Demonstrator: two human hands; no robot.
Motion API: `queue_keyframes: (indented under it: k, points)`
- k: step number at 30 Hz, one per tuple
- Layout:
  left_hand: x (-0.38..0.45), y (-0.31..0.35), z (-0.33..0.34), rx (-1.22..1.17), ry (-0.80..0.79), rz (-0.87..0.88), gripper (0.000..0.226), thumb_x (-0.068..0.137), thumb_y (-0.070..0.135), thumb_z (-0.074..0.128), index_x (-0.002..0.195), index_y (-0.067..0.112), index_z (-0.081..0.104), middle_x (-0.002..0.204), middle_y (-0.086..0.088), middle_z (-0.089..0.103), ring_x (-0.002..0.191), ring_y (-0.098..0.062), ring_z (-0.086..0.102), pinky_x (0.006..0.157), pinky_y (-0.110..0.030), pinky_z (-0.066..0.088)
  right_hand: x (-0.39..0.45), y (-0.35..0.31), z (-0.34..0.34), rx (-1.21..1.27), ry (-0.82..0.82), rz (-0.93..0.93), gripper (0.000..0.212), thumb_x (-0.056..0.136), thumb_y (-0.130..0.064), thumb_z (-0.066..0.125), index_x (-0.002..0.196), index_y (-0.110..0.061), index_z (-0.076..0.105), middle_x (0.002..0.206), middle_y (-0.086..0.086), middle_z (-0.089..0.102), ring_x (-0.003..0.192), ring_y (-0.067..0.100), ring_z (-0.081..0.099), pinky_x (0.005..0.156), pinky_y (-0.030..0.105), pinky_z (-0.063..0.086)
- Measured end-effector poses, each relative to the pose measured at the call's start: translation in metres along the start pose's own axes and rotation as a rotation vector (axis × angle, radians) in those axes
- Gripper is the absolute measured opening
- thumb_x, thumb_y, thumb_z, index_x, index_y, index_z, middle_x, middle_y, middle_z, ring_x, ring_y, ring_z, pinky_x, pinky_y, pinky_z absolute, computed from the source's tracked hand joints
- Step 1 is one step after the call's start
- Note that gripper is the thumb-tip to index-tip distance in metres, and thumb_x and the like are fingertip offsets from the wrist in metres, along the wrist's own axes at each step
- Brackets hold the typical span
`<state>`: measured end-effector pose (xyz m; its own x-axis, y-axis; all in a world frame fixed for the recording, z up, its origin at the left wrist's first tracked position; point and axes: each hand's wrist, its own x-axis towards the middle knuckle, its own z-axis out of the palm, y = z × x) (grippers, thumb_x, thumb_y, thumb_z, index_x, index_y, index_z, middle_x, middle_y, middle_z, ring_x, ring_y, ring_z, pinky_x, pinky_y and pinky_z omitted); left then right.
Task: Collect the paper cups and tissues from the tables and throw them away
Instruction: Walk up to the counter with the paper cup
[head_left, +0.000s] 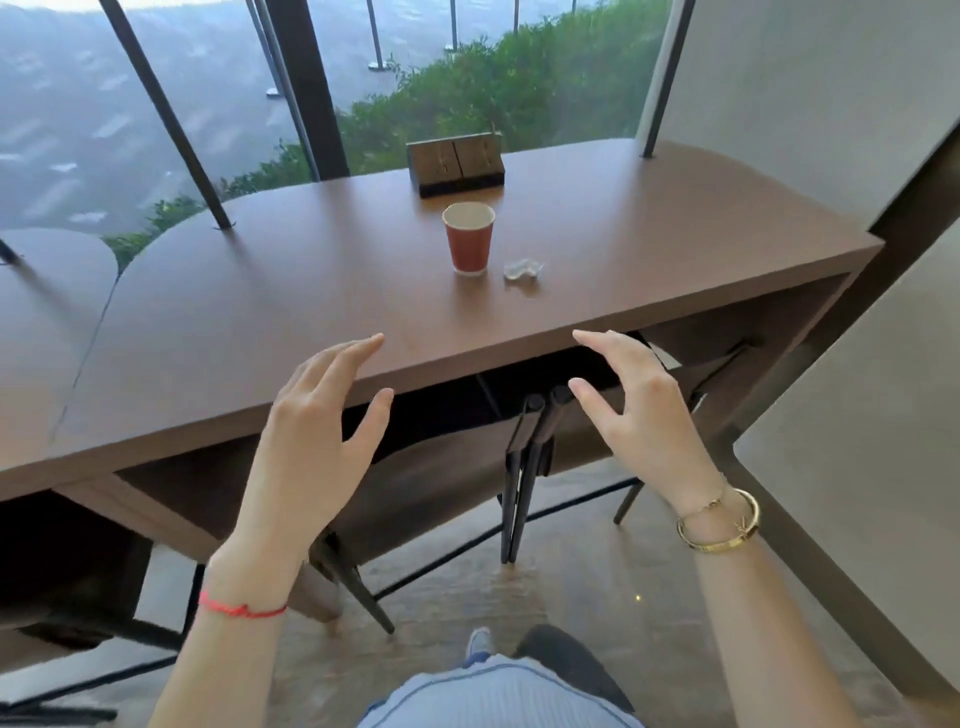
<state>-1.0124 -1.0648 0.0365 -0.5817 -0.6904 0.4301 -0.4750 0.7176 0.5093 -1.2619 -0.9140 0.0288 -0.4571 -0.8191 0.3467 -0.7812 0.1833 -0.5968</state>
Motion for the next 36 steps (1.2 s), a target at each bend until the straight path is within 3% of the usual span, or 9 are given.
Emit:
queue_keyframes:
  k: [3,10,14,18,22,26,29,32,36]
  points:
    - [0.036,-0.009,0.019,-0.003,-0.03,-0.026,0.049,0.093,0.029,0.057,0.141,0.021,0.047,0.137,0.003,0.053,0.129,-0.014,0.047,0.11,-0.035,0.037,0.039,0.016,0.011,-0.006,-0.021,-0.005,0.044,0.093,-0.024,0.059,0.136,-0.02,0.049,0.135,-0.005,0.052,0.135,0.01,0.036,0.114,0.026,0.027]
    - [0.108,-0.026,0.071,0.003,-0.013,-0.098,0.055,0.092,0.03,0.059,0.144,0.02,0.042,0.14,0.002,0.051,0.13,-0.016,0.047,0.108,-0.033,0.038,0.126,0.062,0.028,-0.017,-0.059,-0.045,0.043,0.091,-0.023,0.06,0.133,-0.019,0.051,0.131,-0.004,0.055,0.129,0.011,0.041,0.106,0.014,0.025]
    - [0.155,-0.031,0.104,-0.033,-0.002,-0.181,0.073,0.088,0.035,0.065,0.15,0.021,0.029,0.147,0.002,0.042,0.131,-0.017,0.043,0.106,-0.037,0.041,0.176,0.083,0.039,-0.054,-0.076,-0.062,0.039,0.09,-0.022,0.062,0.128,-0.018,0.055,0.128,-0.002,0.057,0.125,0.015,0.044,0.106,0.024,0.033]
    - [0.195,-0.035,0.135,-0.103,-0.001,-0.251,0.092,0.081,0.038,0.073,0.153,0.019,0.019,0.149,-0.002,0.038,0.132,-0.021,0.043,0.105,-0.04,0.041,0.214,0.098,0.059,-0.062,-0.097,-0.06,0.033,0.09,-0.023,0.062,0.122,-0.017,0.061,0.123,-0.002,0.059,0.118,0.016,0.048,0.097,0.017,0.033]
    - [0.224,-0.038,0.159,-0.151,-0.014,-0.339,0.105,0.074,0.043,0.077,0.154,0.017,0.014,0.147,-0.007,0.039,0.13,-0.022,0.044,0.102,-0.04,0.042,0.236,0.108,0.077,-0.089,-0.189,-0.081,0.03,0.087,-0.018,0.063,0.117,-0.016,0.064,0.118,0.0,0.06,0.109,0.021,0.05,0.093,0.026,0.042]
    - [0.241,-0.04,0.175,-0.215,-0.007,-0.404,0.107,0.072,0.037,0.081,0.154,0.017,0.016,0.143,-0.004,0.044,0.128,-0.02,0.045,0.101,-0.033,0.04,0.244,0.117,0.089,-0.084,-0.247,-0.108,0.017,0.088,-0.013,0.06,0.103,-0.015,0.069,0.104,0.002,0.063,0.098,0.022,0.052,0.082,0.029,0.046]
    - [0.247,-0.04,0.183,-0.23,0.003,-0.41,0.106,0.071,0.038,0.082,0.153,0.017,0.019,0.136,-0.003,0.051,0.124,-0.021,0.049,0.101,-0.035,0.041,0.248,0.122,0.092,-0.06,-0.23,-0.115,0.016,0.089,-0.01,0.06,0.098,-0.015,0.072,0.099,0.002,0.064,0.094,0.021,0.053,0.079,0.025,0.044]
    - [0.251,-0.039,0.188,-0.237,0.014,-0.415,0.101,0.071,0.034,0.083,0.151,0.018,0.023,0.13,-0.004,0.056,0.119,-0.022,0.053,0.099,-0.037,0.044,0.251,0.125,0.091,-0.026,-0.212,-0.113,0.012,0.088,-0.011,0.062,0.093,-0.014,0.072,0.094,0.003,0.063,0.088,0.02,0.055,0.077,0.03,0.048]
    - [0.252,-0.038,0.19,-0.245,0.089,-0.406,0.082,0.069,0.03,0.083,0.139,0.02,0.042,0.119,0.002,0.062,0.104,-0.014,0.059,0.086,-0.023,0.045,0.252,0.126,0.087,0.018,-0.171,-0.109,0.007,0.088,-0.012,0.064,0.087,-0.013,0.07,0.091,0.002,0.062,0.078,0.018,0.055,0.071,0.029,0.048]
